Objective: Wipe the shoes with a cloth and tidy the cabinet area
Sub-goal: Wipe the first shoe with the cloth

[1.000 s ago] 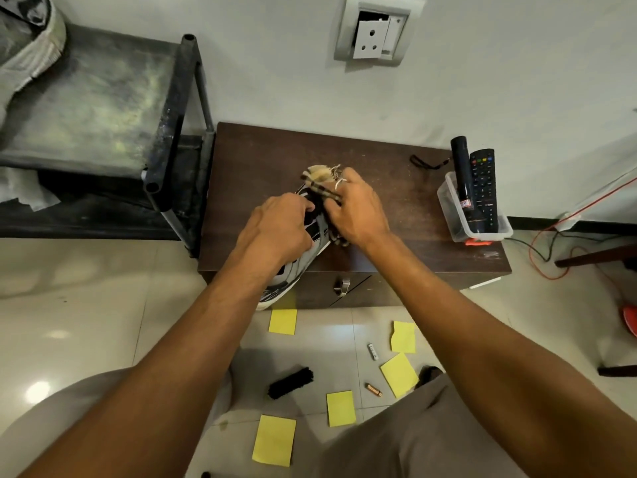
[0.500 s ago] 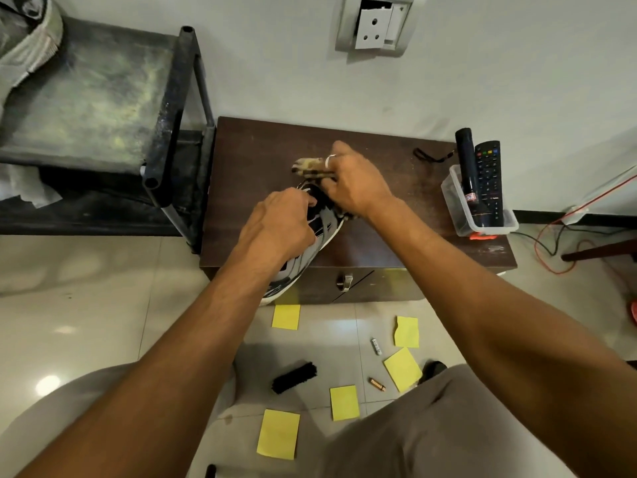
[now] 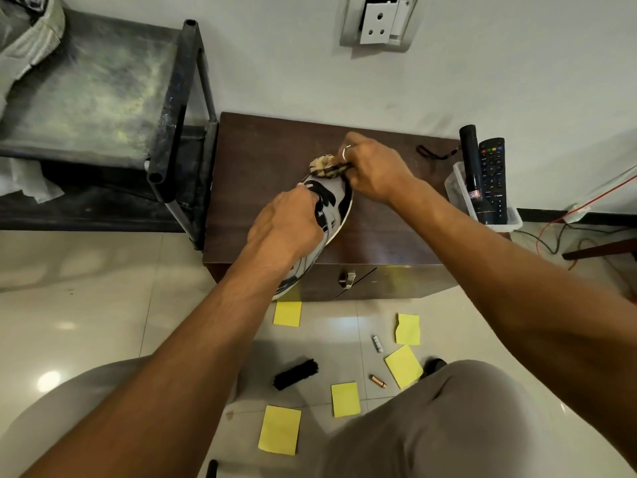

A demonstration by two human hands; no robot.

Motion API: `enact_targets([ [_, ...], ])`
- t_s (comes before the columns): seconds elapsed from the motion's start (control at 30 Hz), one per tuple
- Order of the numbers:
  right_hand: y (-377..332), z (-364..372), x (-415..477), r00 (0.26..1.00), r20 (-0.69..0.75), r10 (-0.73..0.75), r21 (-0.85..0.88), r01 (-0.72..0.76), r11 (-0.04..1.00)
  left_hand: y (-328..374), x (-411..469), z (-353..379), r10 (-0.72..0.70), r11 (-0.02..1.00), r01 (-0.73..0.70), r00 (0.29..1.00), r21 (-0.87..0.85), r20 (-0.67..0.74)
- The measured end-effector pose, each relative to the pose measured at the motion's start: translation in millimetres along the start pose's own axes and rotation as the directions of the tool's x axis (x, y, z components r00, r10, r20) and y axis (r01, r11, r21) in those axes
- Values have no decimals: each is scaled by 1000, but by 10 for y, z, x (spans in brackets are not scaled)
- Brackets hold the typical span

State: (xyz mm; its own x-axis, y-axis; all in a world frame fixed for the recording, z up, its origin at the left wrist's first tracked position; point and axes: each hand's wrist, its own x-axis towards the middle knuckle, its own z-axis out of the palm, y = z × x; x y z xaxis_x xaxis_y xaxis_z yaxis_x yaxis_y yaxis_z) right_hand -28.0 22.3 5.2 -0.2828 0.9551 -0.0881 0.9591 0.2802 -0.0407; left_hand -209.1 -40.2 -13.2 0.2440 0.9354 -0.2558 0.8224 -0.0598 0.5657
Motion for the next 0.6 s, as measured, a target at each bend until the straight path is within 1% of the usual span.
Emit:
enact_targets([
  [0.1, -102, 16, -62, 990, 76, -122, -56, 127, 990, 8, -6, -13, -3, 1000, 3, 1000, -11, 1],
  [0.13, -90, 12, -80, 990, 81, -115, -68, 121, 990, 11, -3, -17, -4, 1000, 4, 1000, -11, 4],
  [0.23, -69, -21, -155, 999, 43, -30, -103, 34, 994, 9, 7, -30, -18, 1000, 18, 1000, -22, 9],
  [0.33, -231, 15, -267, 990, 121, -71, -175, 92, 980, -8, 15, -42, -37, 998, 37, 999, -59, 12],
  [0.47, -217, -133, -323, 986, 169, 4, -225, 35, 974, 14, -6, -74, -53, 993, 53, 999, -101, 3],
  [0.57, -269, -302, -267, 952, 305, 10, -256, 71, 964, 37, -28, -81, -46, 995, 47, 999, -85, 5],
  [0.6, -273, -349, -219, 938, 346, 31, -246, 59, 967, 41, -36, -83, -49, 995, 49, 999, -85, 8],
])
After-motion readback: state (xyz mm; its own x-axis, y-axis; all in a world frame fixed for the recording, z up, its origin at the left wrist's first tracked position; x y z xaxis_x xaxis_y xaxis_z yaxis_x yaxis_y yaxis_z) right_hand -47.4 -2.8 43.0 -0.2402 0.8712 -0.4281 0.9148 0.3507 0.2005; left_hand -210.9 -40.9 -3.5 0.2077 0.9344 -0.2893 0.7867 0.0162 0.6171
